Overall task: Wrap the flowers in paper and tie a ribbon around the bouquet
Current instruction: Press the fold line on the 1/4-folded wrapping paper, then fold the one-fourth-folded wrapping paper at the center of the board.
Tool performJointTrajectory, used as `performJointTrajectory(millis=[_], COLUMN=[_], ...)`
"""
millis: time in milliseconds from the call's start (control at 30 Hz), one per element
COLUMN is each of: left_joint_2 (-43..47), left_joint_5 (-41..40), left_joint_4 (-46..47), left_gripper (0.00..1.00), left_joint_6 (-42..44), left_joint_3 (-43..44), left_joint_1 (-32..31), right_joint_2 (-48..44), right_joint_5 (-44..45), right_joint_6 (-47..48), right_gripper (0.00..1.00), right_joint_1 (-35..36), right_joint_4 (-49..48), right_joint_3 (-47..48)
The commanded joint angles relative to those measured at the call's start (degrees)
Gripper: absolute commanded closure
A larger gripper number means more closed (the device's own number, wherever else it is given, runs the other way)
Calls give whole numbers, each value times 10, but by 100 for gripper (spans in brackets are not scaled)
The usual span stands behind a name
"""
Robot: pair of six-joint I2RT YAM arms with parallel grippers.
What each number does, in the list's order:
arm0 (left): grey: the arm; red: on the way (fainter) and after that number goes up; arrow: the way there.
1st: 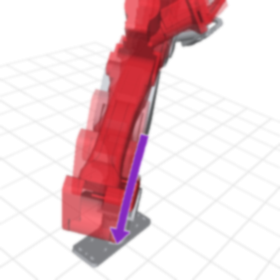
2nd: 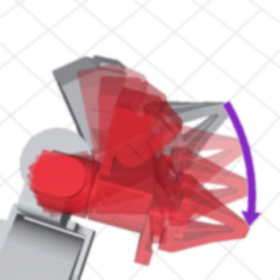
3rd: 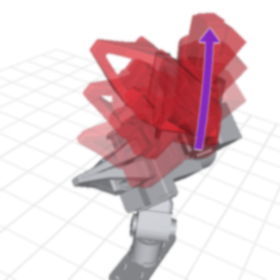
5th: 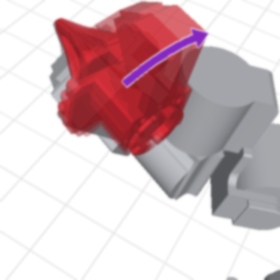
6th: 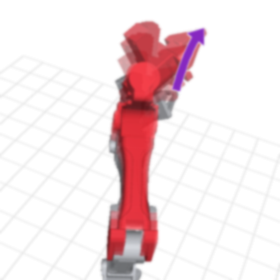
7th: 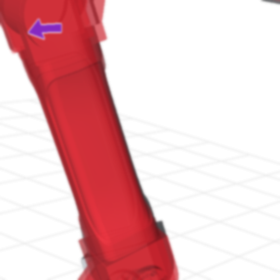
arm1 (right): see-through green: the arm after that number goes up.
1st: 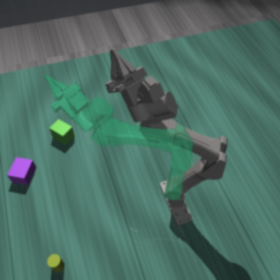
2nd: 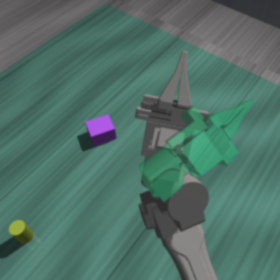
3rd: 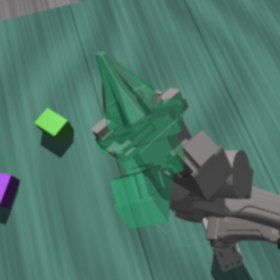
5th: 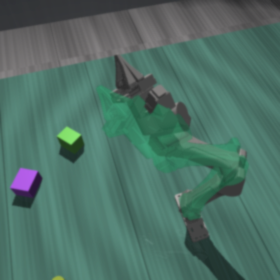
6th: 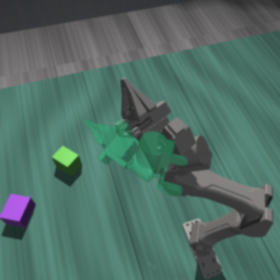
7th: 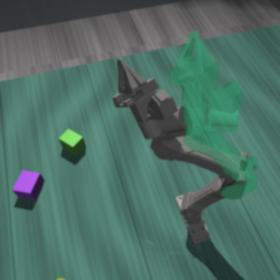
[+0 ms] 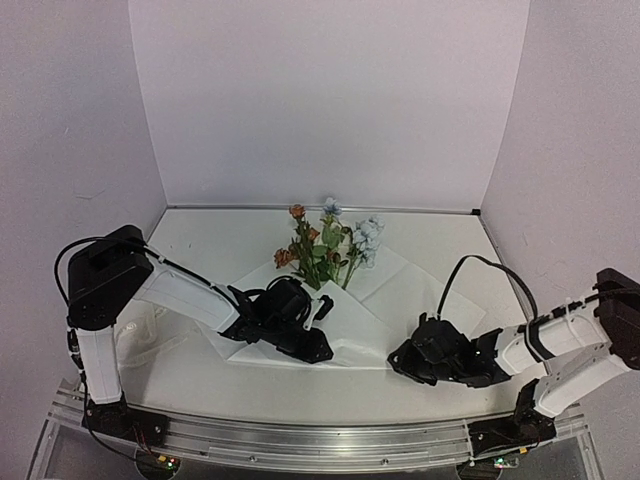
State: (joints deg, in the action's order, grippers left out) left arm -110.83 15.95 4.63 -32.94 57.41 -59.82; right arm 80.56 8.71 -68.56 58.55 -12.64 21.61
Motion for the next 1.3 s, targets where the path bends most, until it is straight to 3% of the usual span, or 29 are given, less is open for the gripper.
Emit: performJointTrajectory(millis=[0,167,300,467,800,1033,1133,1267], left_joint_2=[-18,-17,-16,-20,-25,-27,-27,-27], left_joint_5=[-7,-4,-3,3,7,8,9,10], left_joint_4=[-9,-8,-7,-4,0,1,2,3], left_gripper=[80,80,80,80,80,80,80,80], left_joint_6=[2,2,2,1,-4,-5,-7,-8], left_joint_3=[-5,-8,-7,-3,1,4,2,-1], left_joint_1=[8,9,9,9,9,9,9,9], right_joint_2=[-64,-191,-333,-390,-270,-235,-218,-183], right_joint_5=[99,197,263,225,96,110,124,136], right_joint_6=[-35,-78,-91,-56,-73,-91,-91,-89], right_gripper=[71,64,53,44,35,27,28,37], right_joint_1=[-14,-21,-27,-29,-28,-26,-25,-26], right_joint_4=[58,159,388,450,292,235,220,192], right_joint_3=[-87,-153,-126,-90,-54,-58,-57,-55])
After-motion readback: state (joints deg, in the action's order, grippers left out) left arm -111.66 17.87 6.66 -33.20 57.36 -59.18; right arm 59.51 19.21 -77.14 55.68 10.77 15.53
